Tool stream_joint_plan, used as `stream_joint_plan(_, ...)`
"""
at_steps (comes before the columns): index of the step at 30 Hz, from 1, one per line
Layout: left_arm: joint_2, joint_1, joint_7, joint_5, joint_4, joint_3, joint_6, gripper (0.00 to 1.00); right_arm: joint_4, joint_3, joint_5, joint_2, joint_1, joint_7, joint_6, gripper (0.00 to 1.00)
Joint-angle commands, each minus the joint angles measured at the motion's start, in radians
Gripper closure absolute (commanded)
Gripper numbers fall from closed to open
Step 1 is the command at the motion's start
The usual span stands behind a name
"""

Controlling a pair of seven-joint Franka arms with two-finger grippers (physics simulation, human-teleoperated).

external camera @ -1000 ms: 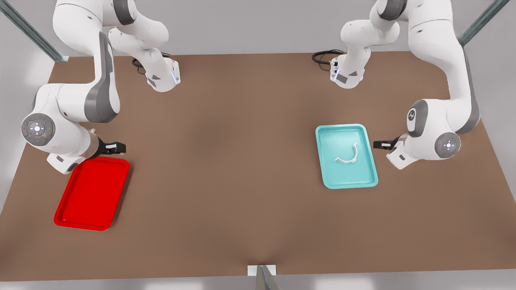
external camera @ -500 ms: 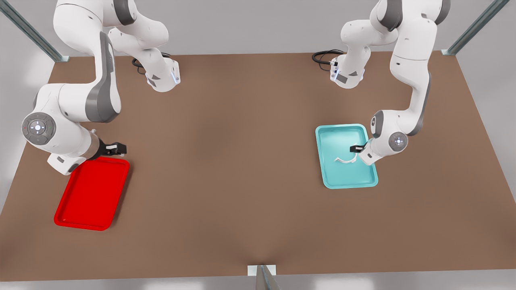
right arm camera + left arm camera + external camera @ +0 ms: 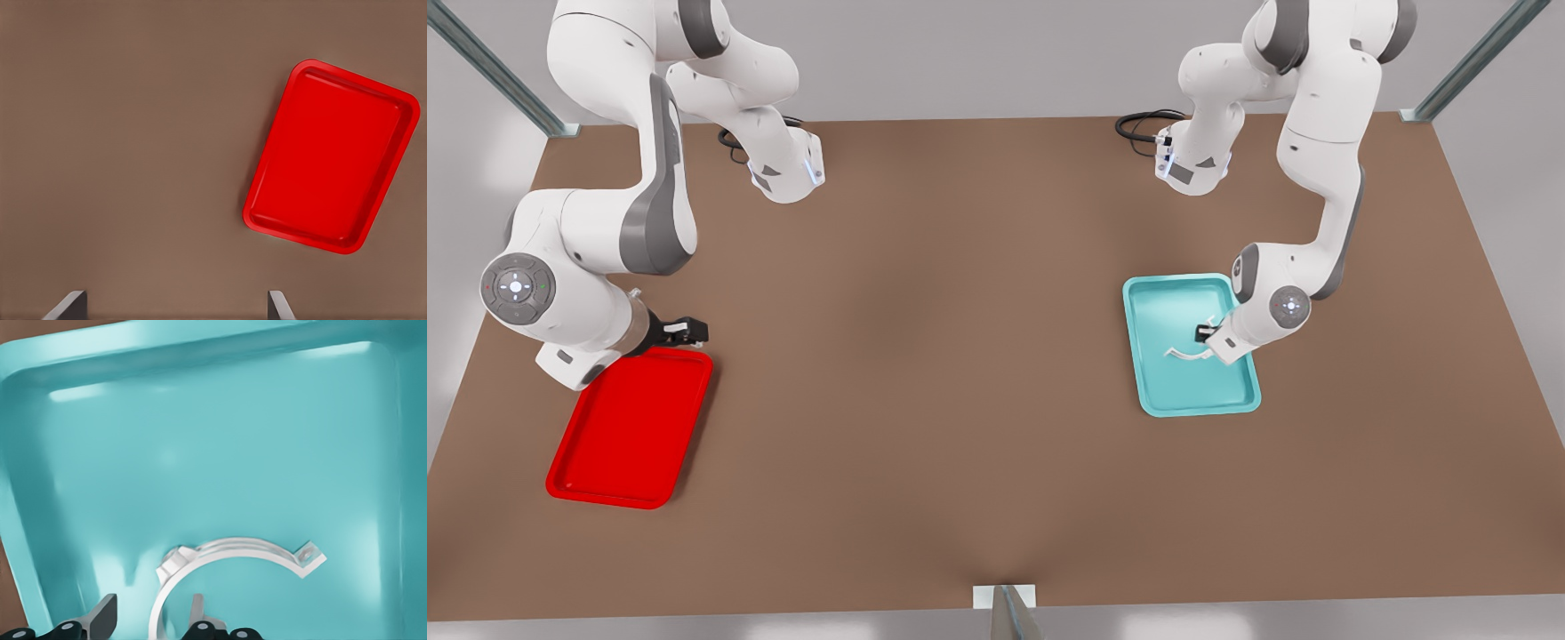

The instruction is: Take the drainage pipe clamp from the left arm, pass it to the right arm, and place it in the plate on the right side

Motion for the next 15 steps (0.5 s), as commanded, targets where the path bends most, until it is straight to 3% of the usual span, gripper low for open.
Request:
stream_joint_plan(1, 0.005, 0.001, -0.159, 0.0, 0.0, 0.0, 0.012, 0.35, 0.0, 0.0, 0.002, 0.001, 0.0, -0.007, 0.002, 0.0)
stream_joint_plan(4, 0.005, 0.001, -0.175, 0.001, 0.002, 0.0, 0.017, 0.38, 0.0, 0.0, 0.002, 0.001, 0.0, -0.007, 0.002, 0.0)
stream_joint_plan(6, 0.005, -0.001, -0.175, 0.001, 0.002, 0.0, 0.017, 0.49, 0.0, 0.0, 0.002, 0.001, -0.001, -0.007, 0.002, 0.0)
stream_joint_plan(15, 0.007, -0.001, -0.172, -0.009, 0.009, 0.0, 0.047, 0.49, 0.0, 0.0, 0.005, 0.002, 0.0, -0.007, 0.002, 0.0)
